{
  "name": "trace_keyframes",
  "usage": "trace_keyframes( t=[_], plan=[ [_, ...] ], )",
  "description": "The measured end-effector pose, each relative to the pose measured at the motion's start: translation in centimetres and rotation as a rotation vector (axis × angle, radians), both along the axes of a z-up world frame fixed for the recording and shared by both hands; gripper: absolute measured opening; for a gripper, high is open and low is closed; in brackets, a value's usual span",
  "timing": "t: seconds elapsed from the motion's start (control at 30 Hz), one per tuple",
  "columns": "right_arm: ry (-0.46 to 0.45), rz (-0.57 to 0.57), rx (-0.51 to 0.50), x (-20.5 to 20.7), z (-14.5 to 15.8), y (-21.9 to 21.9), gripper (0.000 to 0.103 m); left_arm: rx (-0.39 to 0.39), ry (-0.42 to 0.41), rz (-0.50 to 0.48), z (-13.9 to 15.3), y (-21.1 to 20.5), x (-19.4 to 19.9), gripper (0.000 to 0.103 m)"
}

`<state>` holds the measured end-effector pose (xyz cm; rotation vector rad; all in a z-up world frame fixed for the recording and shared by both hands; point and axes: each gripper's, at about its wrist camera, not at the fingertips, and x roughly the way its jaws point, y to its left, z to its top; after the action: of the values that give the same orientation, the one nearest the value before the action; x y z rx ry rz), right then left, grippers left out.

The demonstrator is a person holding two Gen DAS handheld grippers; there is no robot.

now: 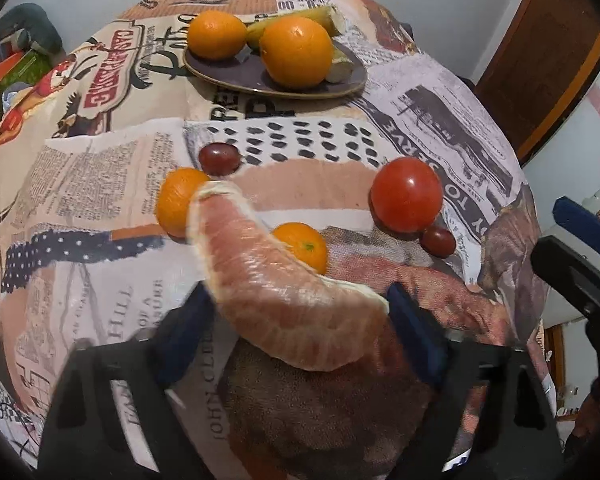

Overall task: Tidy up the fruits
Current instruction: 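Grasp the pomelo segment with the left tool while the right tool grasps the red tomato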

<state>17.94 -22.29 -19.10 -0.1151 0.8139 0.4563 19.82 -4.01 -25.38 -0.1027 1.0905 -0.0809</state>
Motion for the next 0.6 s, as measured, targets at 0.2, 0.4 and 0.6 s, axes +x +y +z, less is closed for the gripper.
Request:
trace_keyframes(
  t=[0.2,0.4,0.6],
  plan=[
    [0.026,0.017,-0.010,0.7,-0.9,0.9,0.059,-0.032,-0.029,-0.013,0.6,1.2,-0.5,0.080],
    [0.038,0.036,-0.030,1.5,-1.5,1.9,0.059,0.020,-0.127,-0.017,3.3,2.0,-1.0,0.080],
    [0.054,0.044,-0.037,2.9,-2.2,2.9,0.059,0.024,-0.187,0.010,5.3,4.2,-0.4,0.080]
  ],
)
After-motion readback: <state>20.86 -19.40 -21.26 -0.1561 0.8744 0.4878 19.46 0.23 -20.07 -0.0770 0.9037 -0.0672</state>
